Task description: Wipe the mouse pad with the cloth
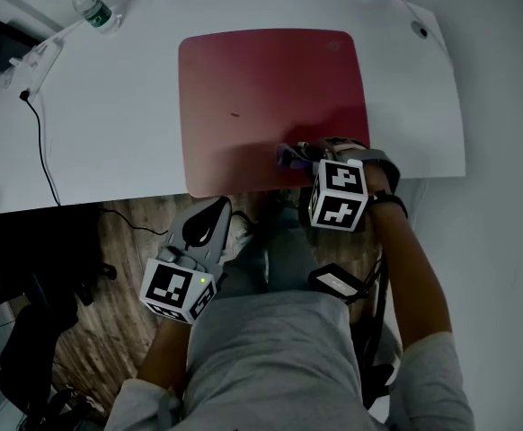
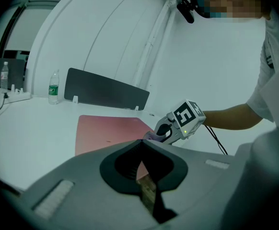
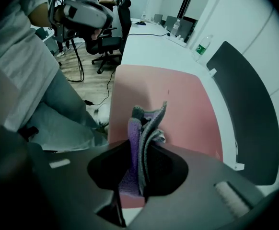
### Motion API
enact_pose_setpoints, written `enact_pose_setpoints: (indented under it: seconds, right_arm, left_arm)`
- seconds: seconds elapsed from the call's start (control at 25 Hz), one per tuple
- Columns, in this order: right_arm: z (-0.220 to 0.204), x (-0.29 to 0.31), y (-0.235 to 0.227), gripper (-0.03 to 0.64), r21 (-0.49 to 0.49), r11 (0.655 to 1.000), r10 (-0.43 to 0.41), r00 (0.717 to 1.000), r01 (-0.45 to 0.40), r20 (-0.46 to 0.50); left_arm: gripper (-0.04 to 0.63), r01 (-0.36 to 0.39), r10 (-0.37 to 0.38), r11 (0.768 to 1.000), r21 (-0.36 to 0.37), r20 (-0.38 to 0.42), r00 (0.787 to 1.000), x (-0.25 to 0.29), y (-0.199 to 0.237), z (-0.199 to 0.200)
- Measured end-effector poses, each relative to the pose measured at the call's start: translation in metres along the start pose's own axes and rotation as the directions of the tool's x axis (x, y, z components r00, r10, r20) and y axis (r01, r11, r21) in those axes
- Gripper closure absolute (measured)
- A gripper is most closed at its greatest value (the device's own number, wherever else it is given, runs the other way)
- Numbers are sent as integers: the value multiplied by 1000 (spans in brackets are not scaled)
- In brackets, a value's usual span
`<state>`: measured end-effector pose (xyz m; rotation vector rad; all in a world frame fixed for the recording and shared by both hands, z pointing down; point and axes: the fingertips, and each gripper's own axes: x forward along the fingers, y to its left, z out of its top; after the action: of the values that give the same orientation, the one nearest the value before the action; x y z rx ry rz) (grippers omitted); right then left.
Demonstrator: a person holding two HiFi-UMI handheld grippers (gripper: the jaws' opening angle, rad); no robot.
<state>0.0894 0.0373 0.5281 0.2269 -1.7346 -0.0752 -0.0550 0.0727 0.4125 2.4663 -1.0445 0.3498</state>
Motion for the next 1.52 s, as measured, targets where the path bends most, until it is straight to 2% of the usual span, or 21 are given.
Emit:
enact_pose_setpoints:
  seconds: [0.32, 0.48, 0.72, 1.16, 1.32, 1.52]
  right_arm:
    - [-41, 0, -80, 526, 6, 1000, -21, 1000, 21, -17]
    - [-62, 1, -118, 526, -10, 1000, -19, 999, 18, -31]
    - [-91, 12, -182, 526, 16, 999, -28, 1000, 28, -14]
    - [-105, 39, -284, 526, -38, 994, -100, 995, 99, 0]
    - [-109, 51, -303, 526, -46, 996, -82, 997, 81, 0]
    - [-113, 62, -296, 526, -24, 999, -40, 999, 40, 14]
  left_arm:
    - [575, -5, 5, 1000, -5, 7, 1000, 63, 10, 35]
    - [575, -19, 19, 999, -36, -2, 1000, 96, 14, 50]
    - [575, -85, 84, 994, -64, -22, 996, 135, 28, 60]
    - [575, -186, 182, 977, -99, -54, 982, 164, 38, 64]
    - [575, -224, 218, 968, -111, -61, 974, 166, 40, 63]
    - [575, -244, 238, 963, -112, -66, 969, 168, 36, 64]
